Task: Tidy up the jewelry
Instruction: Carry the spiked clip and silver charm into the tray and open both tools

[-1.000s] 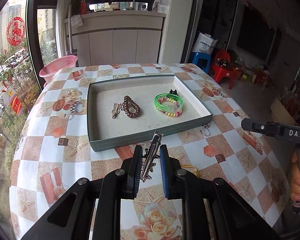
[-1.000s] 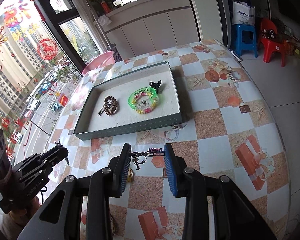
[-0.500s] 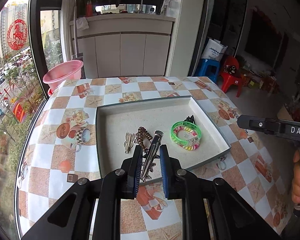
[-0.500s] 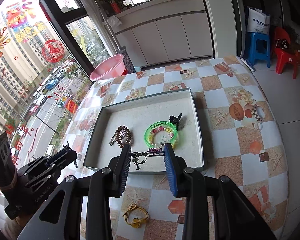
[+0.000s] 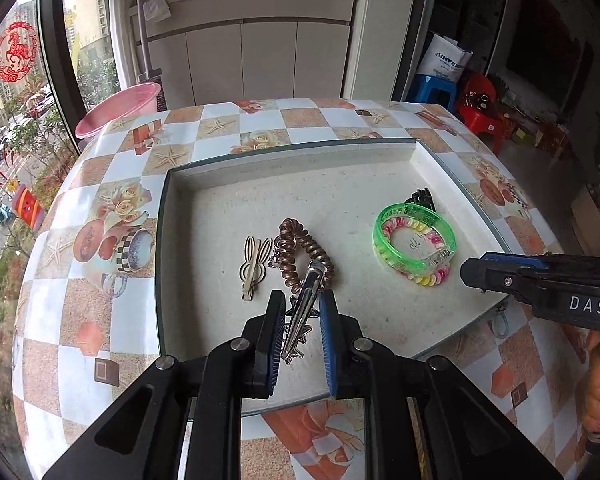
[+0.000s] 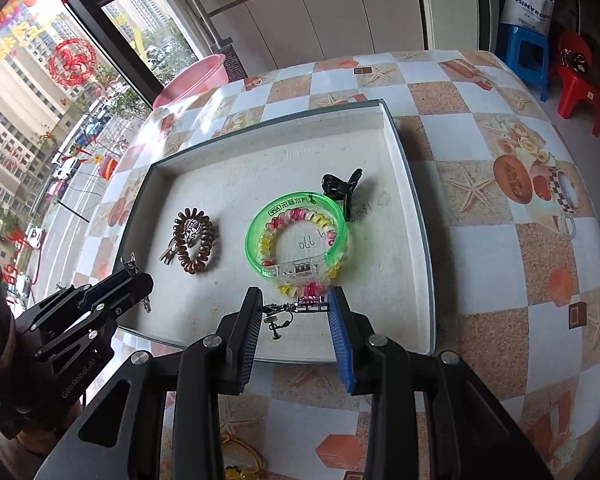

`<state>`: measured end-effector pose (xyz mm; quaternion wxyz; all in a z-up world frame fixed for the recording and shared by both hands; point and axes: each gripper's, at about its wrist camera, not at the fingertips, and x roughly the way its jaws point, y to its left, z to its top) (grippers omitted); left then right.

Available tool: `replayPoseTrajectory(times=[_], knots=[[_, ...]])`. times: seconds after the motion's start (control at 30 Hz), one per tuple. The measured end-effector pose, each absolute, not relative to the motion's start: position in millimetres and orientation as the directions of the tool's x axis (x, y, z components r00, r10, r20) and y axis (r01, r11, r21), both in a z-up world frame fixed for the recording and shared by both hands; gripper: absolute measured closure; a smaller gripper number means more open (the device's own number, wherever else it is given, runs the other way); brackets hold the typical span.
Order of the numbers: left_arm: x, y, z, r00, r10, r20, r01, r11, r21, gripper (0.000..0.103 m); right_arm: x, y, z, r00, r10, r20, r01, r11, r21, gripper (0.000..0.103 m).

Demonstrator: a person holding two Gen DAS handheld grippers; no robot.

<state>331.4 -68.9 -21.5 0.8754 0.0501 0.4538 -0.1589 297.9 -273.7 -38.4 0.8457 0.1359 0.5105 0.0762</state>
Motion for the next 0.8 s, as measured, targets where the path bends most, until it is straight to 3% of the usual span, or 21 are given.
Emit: replayPoseTrajectory(times=[0.8], knots=[[358.0, -85.1, -46.7, 0.555, -0.117, -0.824, 0.257, 0.966, 0.036, 0.072, 322.6, -269.2, -63.9, 0.494, 0.163, -0.854, 0.057, 0.974, 0.218, 0.064]])
